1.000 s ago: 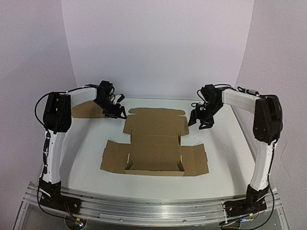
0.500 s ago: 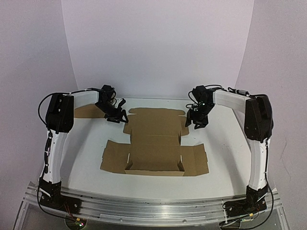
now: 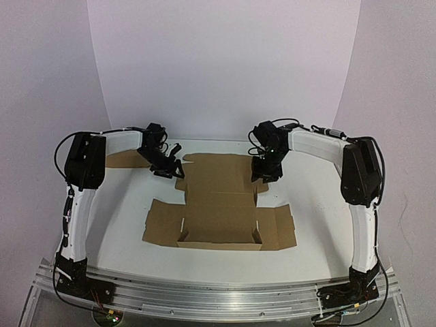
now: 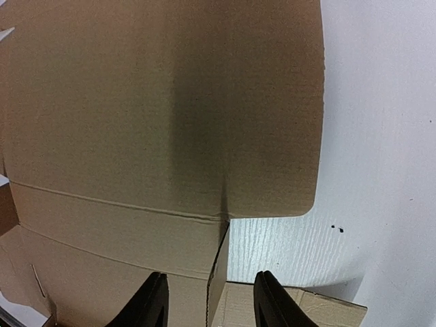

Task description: Fold the paper box

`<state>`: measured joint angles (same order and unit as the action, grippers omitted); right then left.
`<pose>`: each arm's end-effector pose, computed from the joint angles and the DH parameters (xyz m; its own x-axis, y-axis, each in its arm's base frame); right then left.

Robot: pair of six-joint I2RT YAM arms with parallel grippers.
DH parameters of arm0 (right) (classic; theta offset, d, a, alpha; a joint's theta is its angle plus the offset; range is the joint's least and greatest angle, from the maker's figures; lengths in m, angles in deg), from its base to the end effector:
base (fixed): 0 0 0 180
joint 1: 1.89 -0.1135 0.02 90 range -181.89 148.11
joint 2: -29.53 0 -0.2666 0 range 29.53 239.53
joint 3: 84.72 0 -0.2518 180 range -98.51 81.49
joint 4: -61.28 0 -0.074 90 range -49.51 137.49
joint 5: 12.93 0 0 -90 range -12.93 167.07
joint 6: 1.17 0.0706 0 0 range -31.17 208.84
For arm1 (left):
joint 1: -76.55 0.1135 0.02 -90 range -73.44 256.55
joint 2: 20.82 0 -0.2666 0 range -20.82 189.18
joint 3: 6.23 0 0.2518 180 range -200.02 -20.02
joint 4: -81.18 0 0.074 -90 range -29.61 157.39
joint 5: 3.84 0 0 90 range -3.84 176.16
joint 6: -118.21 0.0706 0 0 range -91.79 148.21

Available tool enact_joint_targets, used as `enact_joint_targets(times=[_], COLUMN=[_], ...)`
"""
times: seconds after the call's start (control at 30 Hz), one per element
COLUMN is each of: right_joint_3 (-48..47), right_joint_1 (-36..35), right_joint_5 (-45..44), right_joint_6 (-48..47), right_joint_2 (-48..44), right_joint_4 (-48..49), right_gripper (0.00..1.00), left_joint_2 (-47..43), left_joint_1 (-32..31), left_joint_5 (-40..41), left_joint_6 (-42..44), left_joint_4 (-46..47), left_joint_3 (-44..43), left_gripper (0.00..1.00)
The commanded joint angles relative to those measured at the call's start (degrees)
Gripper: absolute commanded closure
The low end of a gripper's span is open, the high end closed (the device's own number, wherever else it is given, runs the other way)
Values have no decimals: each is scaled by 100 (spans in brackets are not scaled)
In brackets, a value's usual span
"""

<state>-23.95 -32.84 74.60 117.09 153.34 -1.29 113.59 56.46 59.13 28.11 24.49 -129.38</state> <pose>0.4093 0.2419 0.1817 -0.9326 -0.0077 -0.3608 -0.0657 0.9867 0.1489 0.4632 -0.2036 0.1279 -0.8713 0.3170 -0.3747 0.4647 0.7785 -0.4219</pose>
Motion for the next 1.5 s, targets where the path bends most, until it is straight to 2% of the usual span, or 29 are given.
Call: enact_joint_targets(times=[0.0, 0.17, 0.5, 0.6, 0.7, 0.9, 1.07, 1.17, 1.33, 1.47], right_joint_3=[-119, -147, 13, 237, 753, 2482, 3920, 4548, 5392, 5705], right_joint_1=[-58, -178, -318, -372, -403, -413, -429, -452, -505, -517], right_joint_5=[-224, -37, -183, -481, -823, -1168, -1320, -1354, -1319, -1312], right_joint_6=[78, 61, -20, -185, -250, -317, -326, -397, -679, -818], right_joint_2=[201, 317, 443, 254, -173, -1391, -2275, -2606, -3056, -3245], right_joint_4=[-344, -364, -361, -170, 459, 2553, 4303, 5125, 6252, 6548], right_gripper=[57, 61, 94, 100, 100, 100, 100, 100, 100, 100], left_joint_2=[-401, -380, -377, -321, -271, -223, -256, -241, -44, 215], left_joint_1=[-34, -29, -13, 36, 92, 290, 330, 331, 331, 331], left_joint_5=[-13, -14, 94, 102, 142, 120, -29, -156, -663, -1156], left_joint_6=[1, 2, 126, 252, 332, 486, 718, 725, 611, 209], left_joint_4=[115, 124, 137, 93, 89, 156, 280, 358, 535, 483], left_joint_3=[-2, -73, -346, -734, -1079, -1508, -1479, -1345, -1228, -1268], left_gripper=[31, 31, 30, 27, 25, 15, 8, 6, 4, 3])
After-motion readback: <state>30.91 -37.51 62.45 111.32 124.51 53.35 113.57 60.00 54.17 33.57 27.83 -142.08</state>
